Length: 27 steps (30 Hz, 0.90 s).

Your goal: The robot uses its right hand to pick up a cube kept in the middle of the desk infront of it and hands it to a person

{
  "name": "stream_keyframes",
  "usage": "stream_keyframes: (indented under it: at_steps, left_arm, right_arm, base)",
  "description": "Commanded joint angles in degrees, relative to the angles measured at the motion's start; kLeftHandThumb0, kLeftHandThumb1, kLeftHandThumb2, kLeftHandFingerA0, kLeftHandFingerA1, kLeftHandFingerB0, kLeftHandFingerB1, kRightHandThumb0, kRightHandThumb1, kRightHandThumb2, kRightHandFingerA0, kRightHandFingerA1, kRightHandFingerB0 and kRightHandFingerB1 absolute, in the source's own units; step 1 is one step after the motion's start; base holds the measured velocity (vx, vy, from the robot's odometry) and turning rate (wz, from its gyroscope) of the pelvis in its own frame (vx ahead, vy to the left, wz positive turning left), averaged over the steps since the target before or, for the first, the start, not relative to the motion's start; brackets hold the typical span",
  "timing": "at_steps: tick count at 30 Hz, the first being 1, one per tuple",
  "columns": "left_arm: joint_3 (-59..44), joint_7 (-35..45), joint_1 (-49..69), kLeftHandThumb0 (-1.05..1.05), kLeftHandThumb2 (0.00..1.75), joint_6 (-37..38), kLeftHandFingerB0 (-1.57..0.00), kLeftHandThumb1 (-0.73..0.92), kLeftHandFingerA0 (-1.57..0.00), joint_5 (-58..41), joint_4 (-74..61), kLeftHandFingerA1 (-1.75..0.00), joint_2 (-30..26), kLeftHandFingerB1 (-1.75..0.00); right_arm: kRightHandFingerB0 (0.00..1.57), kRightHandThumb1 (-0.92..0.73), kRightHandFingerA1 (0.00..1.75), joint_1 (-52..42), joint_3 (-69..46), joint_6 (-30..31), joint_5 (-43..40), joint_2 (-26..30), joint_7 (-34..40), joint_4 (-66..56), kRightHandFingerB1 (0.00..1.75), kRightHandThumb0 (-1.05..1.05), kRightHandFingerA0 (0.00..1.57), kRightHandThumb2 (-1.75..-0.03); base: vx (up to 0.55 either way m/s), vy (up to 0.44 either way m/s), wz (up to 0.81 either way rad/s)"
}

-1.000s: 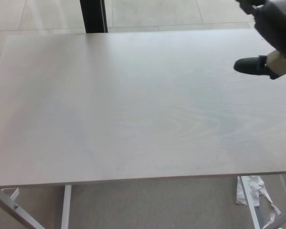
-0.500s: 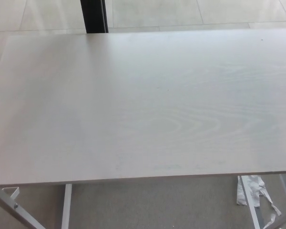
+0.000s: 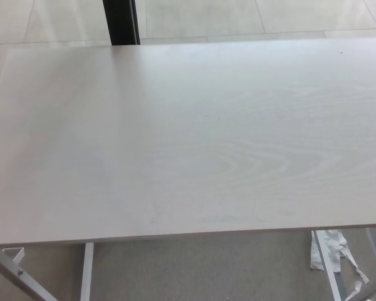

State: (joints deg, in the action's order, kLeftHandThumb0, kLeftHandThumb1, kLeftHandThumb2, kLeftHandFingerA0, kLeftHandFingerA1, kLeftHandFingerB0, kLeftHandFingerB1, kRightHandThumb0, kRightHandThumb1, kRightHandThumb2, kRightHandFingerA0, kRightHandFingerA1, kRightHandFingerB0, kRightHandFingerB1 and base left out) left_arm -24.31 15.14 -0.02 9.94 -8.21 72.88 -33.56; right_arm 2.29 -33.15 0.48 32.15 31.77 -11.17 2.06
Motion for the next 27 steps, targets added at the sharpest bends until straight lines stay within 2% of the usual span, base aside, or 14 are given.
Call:
stream_keyframes:
  at_steps: [1, 3, 4, 5, 6, 7, 11, 12, 13, 14, 16, 20, 22, 27]
  left_arm:
    - [-1.85, -0.50, 1.87, -0.79, 1.03, -0.71, -0.43, 0.62, -0.64, -2.00, 0.83, -0.62, -0.97, -0.55]
    - [-2.23, -0.19, 1.88, -0.80, 1.02, -0.70, -0.43, 0.63, -0.63, -2.34, 0.98, -0.61, -1.25, -0.55]
    - [-2.05, -0.12, 2.06, -0.81, 1.03, -0.16, -0.44, 0.63, -0.63, -2.12, 0.87, -0.62, -1.32, -0.56]
    - [-1.47, -0.34, 2.28, -0.83, 0.66, 0.60, -0.48, 0.79, -0.69, -1.47, 0.69, -0.51, -1.36, -0.43]
    - [-0.97, -0.62, 2.46, -0.83, 0.66, 0.86, -0.48, 0.79, -0.69, -0.92, 0.64, -0.51, -1.45, -0.43]
    - [-1.16, -0.52, 2.45, -0.81, 1.03, 0.64, -0.44, 0.62, -0.63, -1.13, 0.68, -0.62, -1.43, -0.56]
    - [-1.95, -0.48, 2.59, -0.80, 1.03, -0.05, -0.45, 0.61, -0.64, -1.90, 0.90, -0.62, -1.65, -0.57]
    - [-2.03, -0.66, 2.70, -0.83, 0.64, -0.27, -0.49, 0.79, -0.71, -1.96, 0.83, -0.52, -1.72, -0.44]
    - [-2.05, -0.73, 2.74, -0.83, 0.64, -0.36, -0.49, 0.79, -0.71, -1.98, 0.80, -0.52, -1.74, -0.44]
    - [-2.03, -0.68, 2.74, -0.81, 1.03, -0.37, -0.44, 0.62, -0.64, -1.94, 0.78, -0.62, -1.82, -0.56]
    - [-1.69, -0.49, 2.85, -0.81, 1.04, -0.33, -0.42, 0.64, -0.63, -1.55, 0.68, -0.62, -2.07, -0.56]
    - [-0.94, -1.45, 3.04, -0.81, 1.04, -0.77, -0.43, 0.65, -0.63, -0.59, 0.90, -0.62, -2.29, -0.56]
    - [-0.87, -1.80, 2.93, -0.82, 1.05, -1.11, -0.43, 0.65, -0.63, -0.56, 0.80, -0.61, -2.17, -0.55]
    - [-1.30, -1.51, 2.50, -0.80, 1.04, -1.49, -0.42, 0.65, -0.63, -0.97, 0.92, -0.62, -2.15, -0.56]
  right_arm:
    - [0.39, -0.75, 1.11, 8.08, -45.04, 1.70, -38.41, -6.28, 34.19, 36.33, 0.95, -0.43, 0.37, -0.61]
    - [0.36, -0.73, 1.03, 6.88, -43.78, 0.17, -36.98, -7.07, 35.66, 39.83, 0.95, -0.43, 0.37, -0.60]
    - [0.34, -0.72, 1.27, 6.74, -43.95, -0.14, -36.83, -7.22, 36.18, 40.72, 0.97, -0.45, 0.43, -0.62]
    - [0.29, -0.73, 1.20, 6.33, -44.61, -0.15, -37.55, -7.39, 35.15, 41.46, 0.90, -0.47, 0.39, -0.61]
    - [0.29, -0.73, 1.20, 5.59, -45.12, -0.13, -37.73, -7.38, 34.01, 41.95, 0.90, -0.47, 0.39, -0.61]
    - [0.32, -0.73, 1.14, 4.91, -45.45, -0.07, -38.02, -7.07, 33.00, 43.22, 0.92, -0.46, 0.42, -0.61]
    - [0.37, -0.74, 1.16, 2.25, -43.99, -0.27, -35.95, -7.25, 31.16, 48.59, 0.96, -0.47, 0.47, -0.62]
    - [0.41, -0.72, 1.32, 1.24, -42.40, -0.29, -33.99, -8.13, 31.20, 48.85, 0.90, -0.43, 0.54, -0.62]
    - [0.41, -0.72, 1.32, 0.97, -41.97, -0.42, -33.21, -8.30, 31.19, 49.28, 0.90, -0.43, 0.54, -0.62]
    - [0.38, -0.72, 1.30, 0.90, -42.35, -0.48, -33.54, -8.29, 30.60, 49.81, 0.93, -0.44, 0.48, -0.62]
    - [0.40, -0.71, 1.43, 0.44, -42.26, -1.58, -33.34, -8.32, 30.01, 52.14, 1.03, -0.46, 0.53, -0.63]
    - [0.36, -0.76, 0.94, -0.07, -40.73, -0.32, -32.58, -6.47, 25.03, 55.81, 0.94, -0.52, 0.37, -0.62]
    - [0.54, -0.65, 1.03, -1.85, -35.56, 9.20, -29.07, -2.87, 13.90, 57.31, 0.60, -0.53, 0.77, -0.59]
    - [0.43, -0.48, 0.81, -4.88, -25.25, 5.87, -22.34, -1.35, 9.08, 60.17, 0.62, -0.51, 0.70, -0.93]
  base:
    - [0.00, 0.000, 0.00]
    - [0.00, 0.000, 0.00]
    - [0.00, 0.000, 0.00]
    - [0.00, 0.000, 0.00]
    - [0.00, 0.000, 0.00]
    - [0.00, 0.000, 0.00]
    - [0.00, 0.000, 0.00]
    - [0.00, 0.000, 0.00]
    - [0.00, 0.000, 0.00]
    - [0.00, 0.000, 0.00]
    - [0.00, 0.000, 0.00]
    - [0.00, 0.000, 0.00]
    - [0.00, 0.000, 0.00]
    - [0.00, 0.000, 0.00]
